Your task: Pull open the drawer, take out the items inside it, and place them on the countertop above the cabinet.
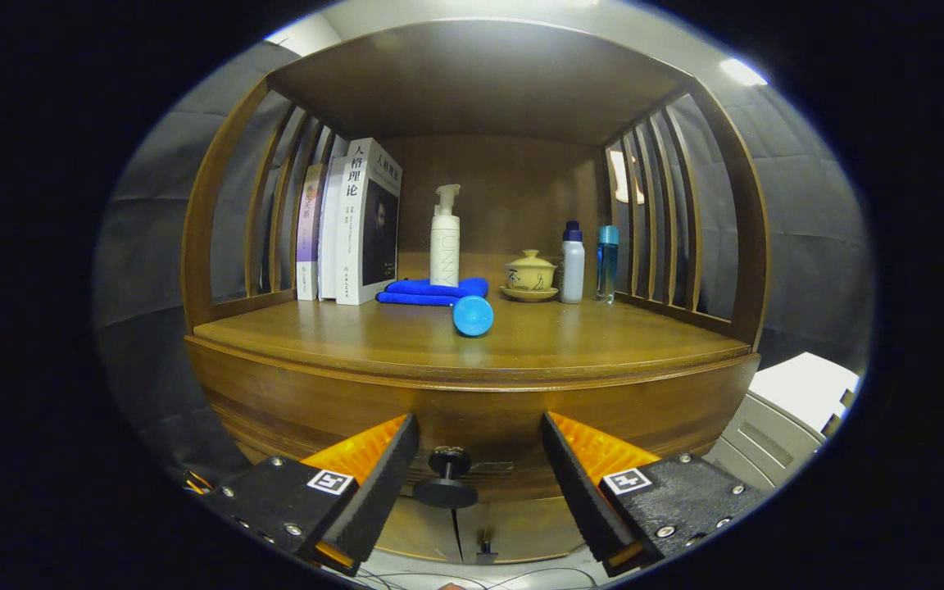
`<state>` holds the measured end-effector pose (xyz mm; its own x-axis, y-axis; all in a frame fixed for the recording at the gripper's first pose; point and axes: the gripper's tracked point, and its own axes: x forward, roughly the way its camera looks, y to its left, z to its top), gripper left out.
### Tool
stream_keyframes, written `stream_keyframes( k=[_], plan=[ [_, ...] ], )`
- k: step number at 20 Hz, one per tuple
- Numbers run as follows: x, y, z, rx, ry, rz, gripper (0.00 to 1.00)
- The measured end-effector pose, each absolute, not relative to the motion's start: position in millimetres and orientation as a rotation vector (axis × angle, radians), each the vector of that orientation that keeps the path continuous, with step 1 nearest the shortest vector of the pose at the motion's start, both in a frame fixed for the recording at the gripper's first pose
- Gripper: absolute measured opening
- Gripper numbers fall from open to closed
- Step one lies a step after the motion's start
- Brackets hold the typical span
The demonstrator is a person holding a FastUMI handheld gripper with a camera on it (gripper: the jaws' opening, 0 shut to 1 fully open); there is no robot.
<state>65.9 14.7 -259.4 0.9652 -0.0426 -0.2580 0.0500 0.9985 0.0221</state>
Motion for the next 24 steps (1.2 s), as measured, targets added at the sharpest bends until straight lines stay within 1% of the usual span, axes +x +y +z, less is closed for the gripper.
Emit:
stream_keyframes(
  k=[4,6,10,14,19,22,24],
  plan=[
    [53,17,-242,-0.006,0.249,0.033,0.95],
    [39,6,-227,0.023,0.236,0.015,0.95],
    [17,-10,-162,0.089,0.165,0.01,0.95],
    [4,-34,-81,0.049,0.083,0.005,0.95],
    [-20,-32,17,-0.013,-0.057,0.028,0.95],
    [-29,-25,34,-0.024,-0.037,0.008,0.95],
    [-34,-11,41,-0.008,-0.042,0.038,0.95]
  ],
)
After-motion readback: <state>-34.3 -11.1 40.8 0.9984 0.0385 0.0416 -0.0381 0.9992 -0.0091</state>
